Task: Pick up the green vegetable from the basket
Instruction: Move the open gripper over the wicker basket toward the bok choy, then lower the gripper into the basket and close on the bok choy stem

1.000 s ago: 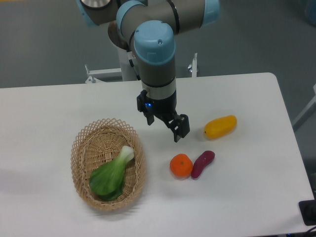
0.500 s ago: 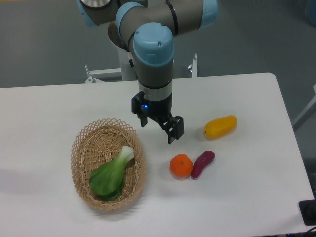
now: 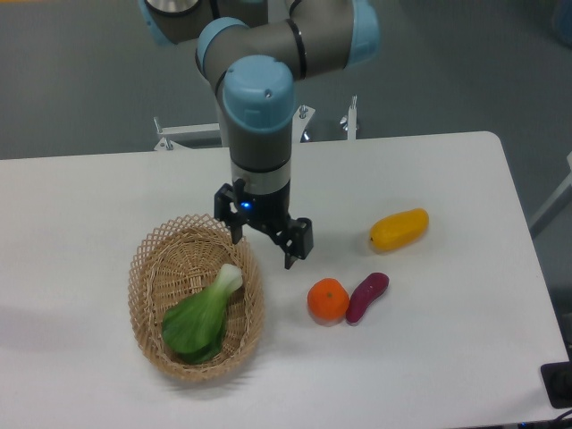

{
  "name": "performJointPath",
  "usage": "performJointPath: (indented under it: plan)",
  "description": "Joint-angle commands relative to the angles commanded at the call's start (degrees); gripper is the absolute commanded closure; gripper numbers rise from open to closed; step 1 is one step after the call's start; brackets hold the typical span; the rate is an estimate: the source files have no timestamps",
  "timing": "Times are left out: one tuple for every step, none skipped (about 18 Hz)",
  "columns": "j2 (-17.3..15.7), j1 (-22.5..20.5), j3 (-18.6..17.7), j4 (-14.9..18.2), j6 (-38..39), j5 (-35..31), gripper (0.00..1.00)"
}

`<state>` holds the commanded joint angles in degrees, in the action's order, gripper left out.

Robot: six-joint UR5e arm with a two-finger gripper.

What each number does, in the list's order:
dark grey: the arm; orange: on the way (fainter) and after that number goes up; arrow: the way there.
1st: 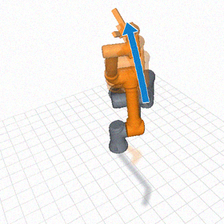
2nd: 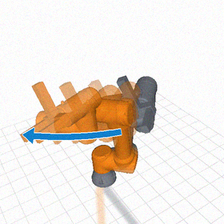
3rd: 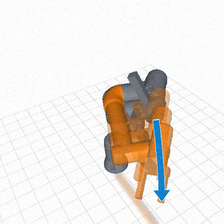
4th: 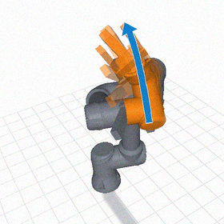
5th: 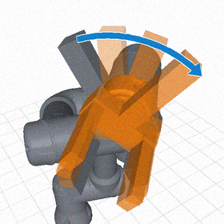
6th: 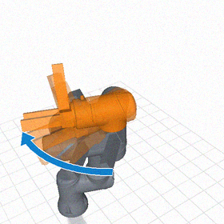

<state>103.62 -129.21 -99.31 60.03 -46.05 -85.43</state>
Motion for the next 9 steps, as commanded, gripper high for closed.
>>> performJointPath:
  plan:
    - [1.0,0.5,-0.1,0.0,0.0,-0.1,0.00]
    - [1.8,0.9,-0.3,0.0,0.1,-0.1,0.00]
    - [2.2,1.1,-0.3,0.0,0.1,-0.1,0.00]
    - [2.9,1.5,-0.4,0.0,0.4,0.0,0.00]
    - [3.9,2.4,-0.7,-0.1,0.6,-0.3,0.00]
    - [4.7,3.1,-0.8,-0.2,0.6,-0.4,0.00]
    - [5.4,3.2,-1.0,-0.2,0.6,-0.4,0.00]
    - [5.7,3.3,-1.1,-0.4,0.6,-0.4,0.00]
    - [5.8,3.3,-1.2,-0.4,0.6,-0.4,0.00]
